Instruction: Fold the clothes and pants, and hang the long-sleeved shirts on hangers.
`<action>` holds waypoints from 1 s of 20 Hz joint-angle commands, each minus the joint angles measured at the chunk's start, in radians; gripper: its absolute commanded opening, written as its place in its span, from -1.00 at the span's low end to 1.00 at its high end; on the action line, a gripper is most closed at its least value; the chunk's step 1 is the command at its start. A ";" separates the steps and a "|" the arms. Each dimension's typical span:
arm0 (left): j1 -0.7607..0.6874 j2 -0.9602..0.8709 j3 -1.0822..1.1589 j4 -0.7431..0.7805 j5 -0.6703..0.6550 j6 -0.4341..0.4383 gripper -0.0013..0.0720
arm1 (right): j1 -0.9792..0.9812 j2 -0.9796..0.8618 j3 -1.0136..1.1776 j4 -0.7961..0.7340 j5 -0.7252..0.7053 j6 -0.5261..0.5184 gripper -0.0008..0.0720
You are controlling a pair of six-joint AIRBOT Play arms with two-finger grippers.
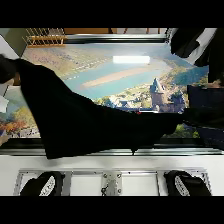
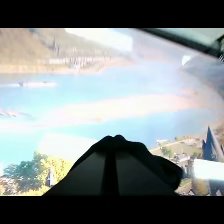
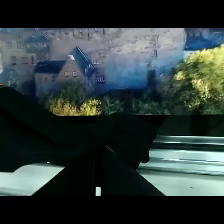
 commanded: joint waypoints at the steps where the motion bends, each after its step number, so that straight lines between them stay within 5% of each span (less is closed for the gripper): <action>1: -0.097 -0.326 0.053 -0.008 0.175 0.036 -0.94 | -0.002 -0.229 -0.064 -0.005 -0.189 -0.035 -0.94; 6: -0.193 -0.769 0.464 -0.010 0.125 0.024 -0.93 | -0.013 -0.460 0.018 -0.008 -0.548 -0.032 -0.90; 7: -0.201 -0.816 0.531 -0.011 0.115 0.024 -0.37 | -0.031 -0.470 0.037 -0.006 -0.608 -0.030 -0.54; 8: -0.203 -0.845 0.581 -0.010 0.111 0.023 0.71 | -0.055 -0.472 0.058 -0.008 -0.657 -0.028 0.20; 9: -0.195 -0.856 0.615 -0.008 0.105 0.003 0.90 | -0.087 -0.469 0.084 -0.008 -0.678 -0.029 0.55; 12: -0.126 -0.826 0.638 -0.008 0.014 -0.038 0.90 | -0.201 -0.410 0.115 -0.008 -0.639 -0.033 0.47; 14: -0.070 -0.762 0.529 -0.006 -0.049 -0.038 0.69 | -0.251 -0.351 0.102 -0.011 -0.571 -0.092 0.41; 17: -0.008 -0.635 0.200 -0.002 -0.061 -0.039 0.69 | -0.262 -0.262 0.039 -0.010 -0.430 -0.208 0.41; 20: 0.017 -0.513 -0.193 -0.002 0.006 -0.042 0.69 | -0.254 -0.182 -0.055 0.002 -0.365 -0.220 0.41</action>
